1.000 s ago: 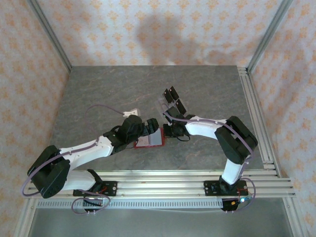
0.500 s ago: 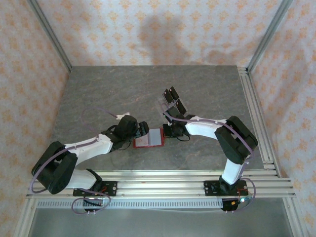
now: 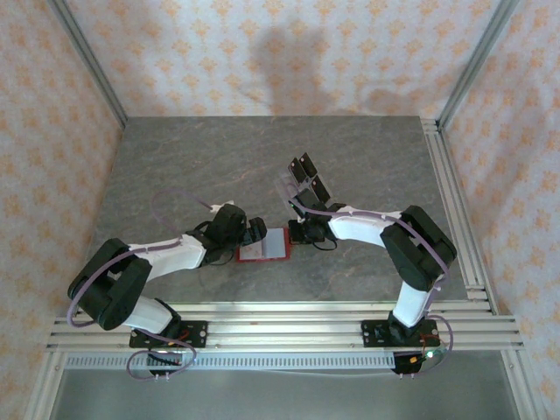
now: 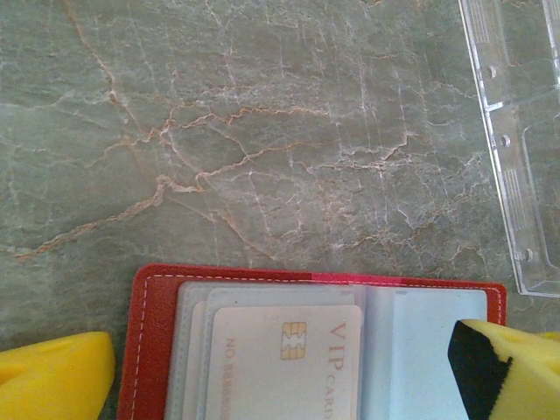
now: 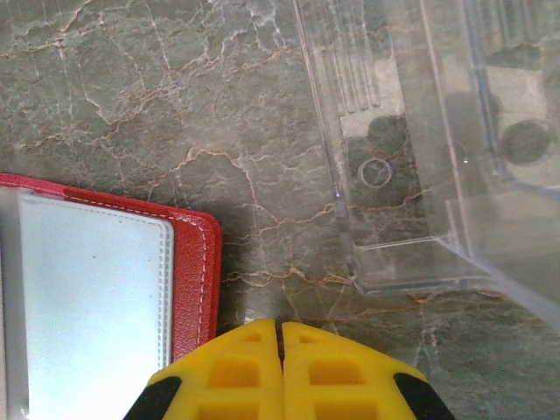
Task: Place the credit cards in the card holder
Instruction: Close the card holder at the center of the table.
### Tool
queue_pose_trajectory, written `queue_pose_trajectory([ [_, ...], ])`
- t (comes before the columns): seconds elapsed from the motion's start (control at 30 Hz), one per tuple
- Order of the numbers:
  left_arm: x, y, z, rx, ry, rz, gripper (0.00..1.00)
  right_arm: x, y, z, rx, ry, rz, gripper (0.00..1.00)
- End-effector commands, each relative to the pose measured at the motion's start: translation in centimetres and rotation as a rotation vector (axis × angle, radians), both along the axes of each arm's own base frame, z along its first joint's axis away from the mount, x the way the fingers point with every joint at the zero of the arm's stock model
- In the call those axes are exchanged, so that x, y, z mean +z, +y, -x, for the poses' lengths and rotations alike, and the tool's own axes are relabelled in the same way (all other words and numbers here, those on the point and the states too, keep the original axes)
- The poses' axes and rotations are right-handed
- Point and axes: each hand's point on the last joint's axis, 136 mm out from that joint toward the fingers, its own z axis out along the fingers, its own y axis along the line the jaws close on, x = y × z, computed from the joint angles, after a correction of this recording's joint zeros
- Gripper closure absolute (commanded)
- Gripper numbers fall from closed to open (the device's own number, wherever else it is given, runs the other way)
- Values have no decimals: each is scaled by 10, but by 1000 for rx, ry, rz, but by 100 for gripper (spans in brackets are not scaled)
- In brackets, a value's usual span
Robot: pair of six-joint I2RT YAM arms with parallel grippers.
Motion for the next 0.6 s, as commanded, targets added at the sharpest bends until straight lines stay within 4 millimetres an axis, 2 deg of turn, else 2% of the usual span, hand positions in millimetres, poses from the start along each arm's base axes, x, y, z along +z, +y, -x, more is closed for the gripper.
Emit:
queue_pose_trajectory([
  [0.0, 12, -14, -6, -41, -52, 70, 0, -6, -1, 2, 3, 14, 6, 100],
  [0.27, 63, -29, -6, -47, -164, 190, 0, -8, 1, 1, 8, 20, 5, 100],
  [0.37, 82, -41, -4, -64, -200, 225, 0, -8, 0, 1, 8, 20, 9, 100],
  [0.47, 91, -57, -4, -84, -217, 246, 0, -9, 0, 1, 8, 21, 11, 100],
  [0.57, 89, -73, -4, -105, -214, 249, 0, -8, -1, 2, 6, 21, 12, 100],
])
